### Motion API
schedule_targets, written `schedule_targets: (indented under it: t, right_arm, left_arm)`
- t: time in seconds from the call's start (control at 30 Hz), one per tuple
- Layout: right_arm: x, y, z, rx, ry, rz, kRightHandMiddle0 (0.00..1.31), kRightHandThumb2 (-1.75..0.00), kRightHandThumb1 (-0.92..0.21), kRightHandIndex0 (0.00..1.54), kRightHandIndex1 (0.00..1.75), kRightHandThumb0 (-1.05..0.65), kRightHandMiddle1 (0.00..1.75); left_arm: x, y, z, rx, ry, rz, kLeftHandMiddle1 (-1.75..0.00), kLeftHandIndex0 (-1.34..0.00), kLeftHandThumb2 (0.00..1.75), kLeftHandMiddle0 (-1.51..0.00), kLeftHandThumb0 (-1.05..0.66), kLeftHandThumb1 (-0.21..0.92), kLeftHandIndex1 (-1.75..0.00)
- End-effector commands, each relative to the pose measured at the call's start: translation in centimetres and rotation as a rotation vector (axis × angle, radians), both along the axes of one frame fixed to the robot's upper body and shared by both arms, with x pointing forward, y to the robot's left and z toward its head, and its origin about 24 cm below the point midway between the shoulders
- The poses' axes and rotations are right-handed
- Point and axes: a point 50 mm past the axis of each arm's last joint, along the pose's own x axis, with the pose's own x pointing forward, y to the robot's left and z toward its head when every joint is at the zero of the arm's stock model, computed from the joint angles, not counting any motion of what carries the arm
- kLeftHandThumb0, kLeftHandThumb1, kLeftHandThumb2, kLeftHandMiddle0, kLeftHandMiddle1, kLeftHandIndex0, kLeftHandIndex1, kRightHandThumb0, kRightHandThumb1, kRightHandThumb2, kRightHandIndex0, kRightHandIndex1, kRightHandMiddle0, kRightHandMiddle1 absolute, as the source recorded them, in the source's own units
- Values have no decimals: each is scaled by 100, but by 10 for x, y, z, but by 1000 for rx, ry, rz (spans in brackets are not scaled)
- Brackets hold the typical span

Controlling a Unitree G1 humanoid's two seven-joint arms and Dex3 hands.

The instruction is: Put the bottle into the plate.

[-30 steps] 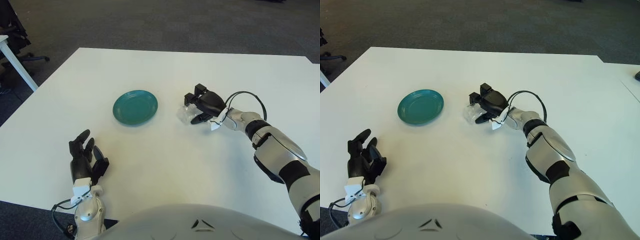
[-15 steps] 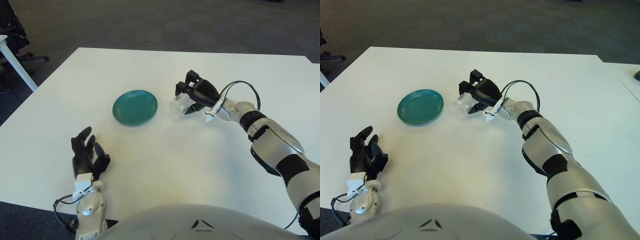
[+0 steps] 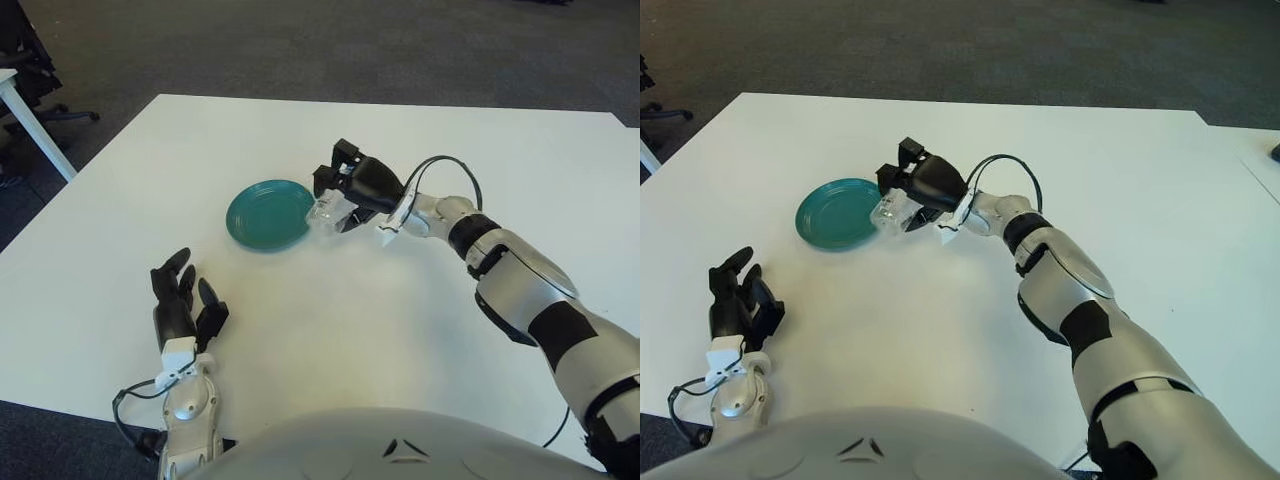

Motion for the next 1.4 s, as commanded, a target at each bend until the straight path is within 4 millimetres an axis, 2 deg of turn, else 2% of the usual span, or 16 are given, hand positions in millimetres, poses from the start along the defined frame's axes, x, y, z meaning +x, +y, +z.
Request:
schedule_targets:
  t: [0.0, 0.27, 0.63, 0.93, 1.37]
  right_arm:
    - [5, 5, 12, -26, -56, 16, 113, -112, -51, 136, 175, -41, 175]
    - [7, 11, 15, -50, -68, 17, 114, -114, -51, 137, 175, -44, 175]
    - [0, 39, 16, -104, -57, 66, 111, -118, -48, 136, 175, -42, 175]
    - [-2, 46, 14, -136, -44, 76, 112, -119, -47, 137, 175, -44, 175]
    - [1, 72, 30, -182, -32, 69, 101, -107, -56, 122, 175, -43, 175]
  left_arm:
    - [-2, -4, -8, -26, 43, 1, -30, -7, 89, -44, -83, 92, -102]
    - [-1, -9, -9, -27, 36, 0, -30, -6, 90, -44, -83, 92, -103]
    - [-1, -18, -6, -26, 27, 4, -30, -6, 92, -44, -85, 92, -103]
    - [-3, -22, -5, -29, 19, 16, -30, -7, 92, -45, -85, 92, -103]
    - [-3, -28, -6, -43, 12, 38, -33, -9, 91, -48, -83, 92, -104]
